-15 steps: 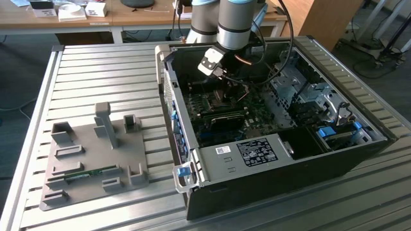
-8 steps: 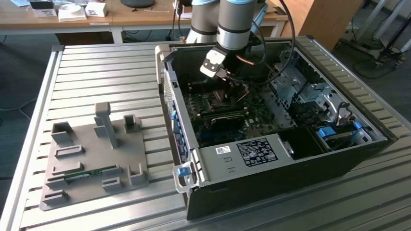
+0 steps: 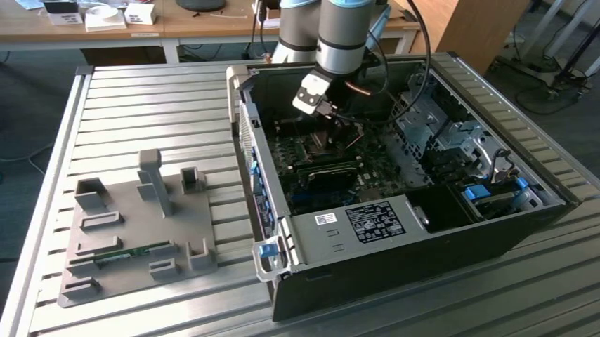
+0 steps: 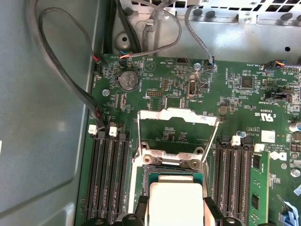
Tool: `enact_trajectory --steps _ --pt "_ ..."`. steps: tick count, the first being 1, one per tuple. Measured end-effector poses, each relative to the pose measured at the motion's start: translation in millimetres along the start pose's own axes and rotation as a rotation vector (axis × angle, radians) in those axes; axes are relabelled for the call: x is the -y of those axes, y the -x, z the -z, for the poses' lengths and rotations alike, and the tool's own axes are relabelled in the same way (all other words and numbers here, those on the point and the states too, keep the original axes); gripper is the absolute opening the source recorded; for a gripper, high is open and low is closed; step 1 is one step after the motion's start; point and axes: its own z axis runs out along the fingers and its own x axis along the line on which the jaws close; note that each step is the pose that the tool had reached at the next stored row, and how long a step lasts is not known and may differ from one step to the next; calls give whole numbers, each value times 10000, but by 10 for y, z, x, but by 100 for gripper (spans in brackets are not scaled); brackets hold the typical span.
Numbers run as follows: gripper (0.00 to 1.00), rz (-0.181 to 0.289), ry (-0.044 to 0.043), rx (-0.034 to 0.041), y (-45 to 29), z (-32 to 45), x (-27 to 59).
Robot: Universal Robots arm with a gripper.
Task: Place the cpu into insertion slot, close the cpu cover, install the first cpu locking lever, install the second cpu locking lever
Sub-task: 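Place the cpu into insertion slot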
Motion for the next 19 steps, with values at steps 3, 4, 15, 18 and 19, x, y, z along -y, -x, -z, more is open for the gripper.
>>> enact_trajectory --steps 3,4,15,18,19 --pt "54 -2 -4 0 0 -15 1" --pt "54 -3 -7 3 1 -15 2" --pt "54 -4 -8 3 1 -31 2" --pt "54 -31 -4 1 -2 -33 25" --pt "54 -78 -6 4 -3 -33 36"
